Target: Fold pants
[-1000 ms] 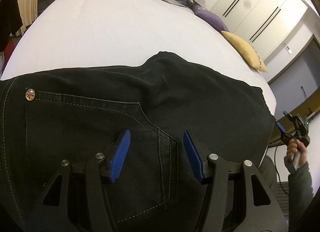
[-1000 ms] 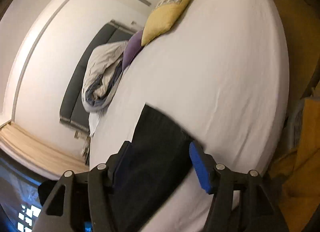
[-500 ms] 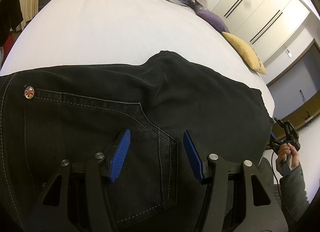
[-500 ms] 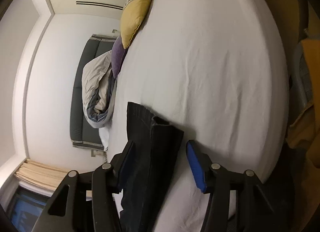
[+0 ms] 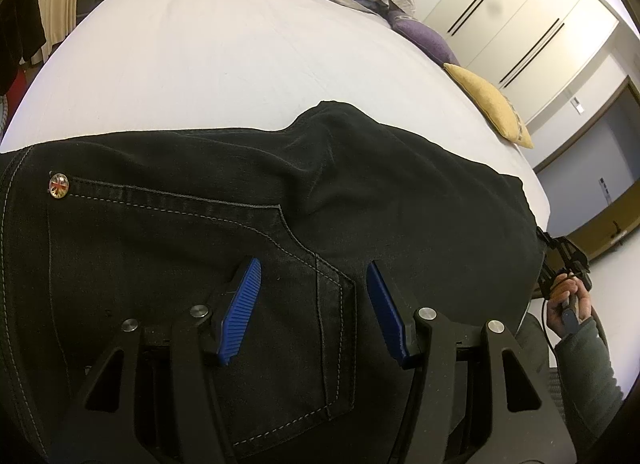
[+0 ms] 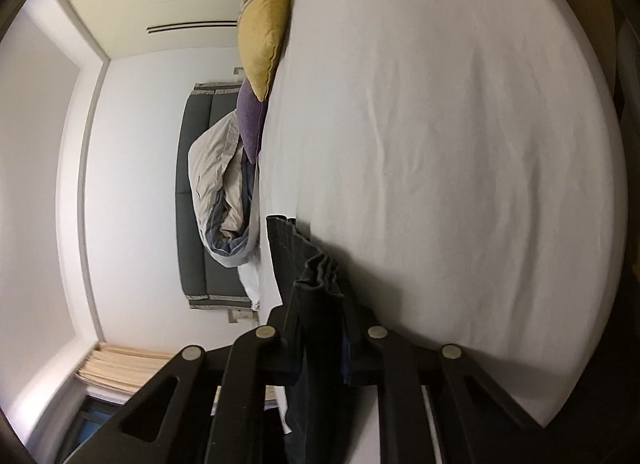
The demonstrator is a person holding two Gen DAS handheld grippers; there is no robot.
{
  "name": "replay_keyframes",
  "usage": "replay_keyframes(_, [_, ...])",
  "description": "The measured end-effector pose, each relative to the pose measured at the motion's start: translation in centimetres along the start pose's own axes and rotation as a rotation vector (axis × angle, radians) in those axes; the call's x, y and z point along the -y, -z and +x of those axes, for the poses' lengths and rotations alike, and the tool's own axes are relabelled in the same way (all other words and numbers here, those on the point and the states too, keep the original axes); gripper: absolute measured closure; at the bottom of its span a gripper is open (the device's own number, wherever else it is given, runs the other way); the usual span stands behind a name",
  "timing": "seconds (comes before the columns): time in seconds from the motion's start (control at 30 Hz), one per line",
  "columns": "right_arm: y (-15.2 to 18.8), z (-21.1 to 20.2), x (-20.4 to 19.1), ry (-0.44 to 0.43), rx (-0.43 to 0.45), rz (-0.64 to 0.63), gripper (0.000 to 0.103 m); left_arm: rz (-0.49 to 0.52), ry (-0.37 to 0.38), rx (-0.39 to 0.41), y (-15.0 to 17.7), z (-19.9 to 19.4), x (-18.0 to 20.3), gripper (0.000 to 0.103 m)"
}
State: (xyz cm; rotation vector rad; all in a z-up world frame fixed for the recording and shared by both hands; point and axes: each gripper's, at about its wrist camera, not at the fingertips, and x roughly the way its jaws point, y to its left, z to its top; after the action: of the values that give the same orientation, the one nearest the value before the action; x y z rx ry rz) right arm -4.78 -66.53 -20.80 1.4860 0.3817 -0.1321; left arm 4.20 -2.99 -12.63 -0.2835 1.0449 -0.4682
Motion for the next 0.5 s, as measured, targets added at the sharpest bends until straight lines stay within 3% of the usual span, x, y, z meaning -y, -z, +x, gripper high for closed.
replay_keyframes(0.23, [0.6,0.3,-1.8,0.089,0.03,-0.082,0.09,-0.001,0.002,0.001,0.0,-0.2,0.0,0.049])
replay_keyframes(0.33, [1.4,0.3,-4.2,0.176,0.053,-0.181,0.09,-0.003,0.005,0.0,0.0,-0.2,-0.1,0.049])
replay_keyframes(0.43, [4.7,1.0,-10.3,0.249,0.033,-0.454,0.09,-0.012,0.016,0.002,0.0,-0.2,-0.4,0.049])
replay_keyframes(0.5, [9.8,2.8,-15.5,0.283,-0.036,-0.736,0.09,-0.02,0.023,0.004,-0.1,-0.2,-0.6,0.049])
